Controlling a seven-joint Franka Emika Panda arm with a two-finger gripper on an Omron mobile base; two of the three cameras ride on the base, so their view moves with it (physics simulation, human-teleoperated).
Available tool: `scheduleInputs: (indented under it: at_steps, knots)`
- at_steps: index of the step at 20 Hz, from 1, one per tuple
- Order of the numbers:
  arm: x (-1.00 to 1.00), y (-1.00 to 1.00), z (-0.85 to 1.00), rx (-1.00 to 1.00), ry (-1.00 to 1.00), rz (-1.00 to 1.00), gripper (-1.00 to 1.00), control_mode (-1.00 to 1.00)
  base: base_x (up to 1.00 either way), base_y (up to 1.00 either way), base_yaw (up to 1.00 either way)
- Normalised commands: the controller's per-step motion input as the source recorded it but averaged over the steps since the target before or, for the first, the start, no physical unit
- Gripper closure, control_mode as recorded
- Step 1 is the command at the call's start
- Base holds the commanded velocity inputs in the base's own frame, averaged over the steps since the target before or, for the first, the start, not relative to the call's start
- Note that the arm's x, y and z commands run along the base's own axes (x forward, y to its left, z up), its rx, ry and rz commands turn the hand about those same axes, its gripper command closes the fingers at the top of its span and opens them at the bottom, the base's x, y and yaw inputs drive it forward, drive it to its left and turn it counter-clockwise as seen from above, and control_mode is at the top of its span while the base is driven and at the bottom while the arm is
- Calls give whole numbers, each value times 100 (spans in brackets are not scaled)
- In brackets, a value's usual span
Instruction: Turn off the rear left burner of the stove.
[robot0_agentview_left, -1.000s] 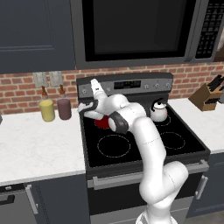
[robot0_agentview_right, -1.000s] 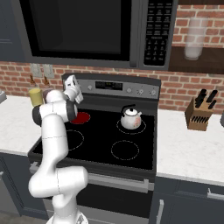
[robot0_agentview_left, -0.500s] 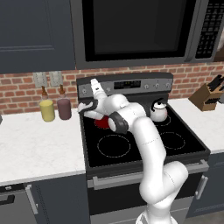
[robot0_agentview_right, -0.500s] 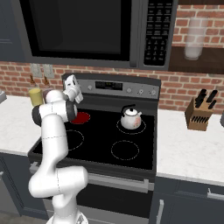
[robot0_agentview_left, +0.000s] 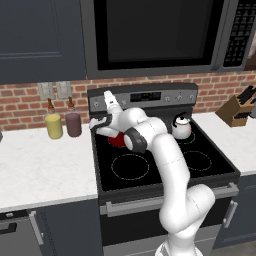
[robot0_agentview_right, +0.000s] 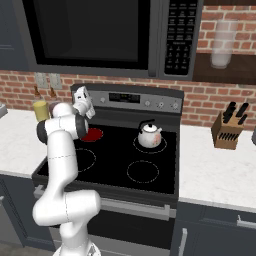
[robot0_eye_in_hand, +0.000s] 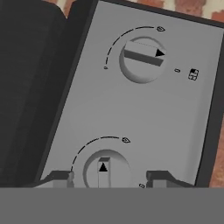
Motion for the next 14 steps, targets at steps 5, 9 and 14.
scheduleInputs:
  at_steps: [5,9,14]
  knots:
    - [0,0,0,0,0,0,100,-100,0,0,0]
    - [5,0,0,8,4,0,100,-100,0,0,0]
    - [4,0,0,18,4,-1,100,-100,0,0,0]
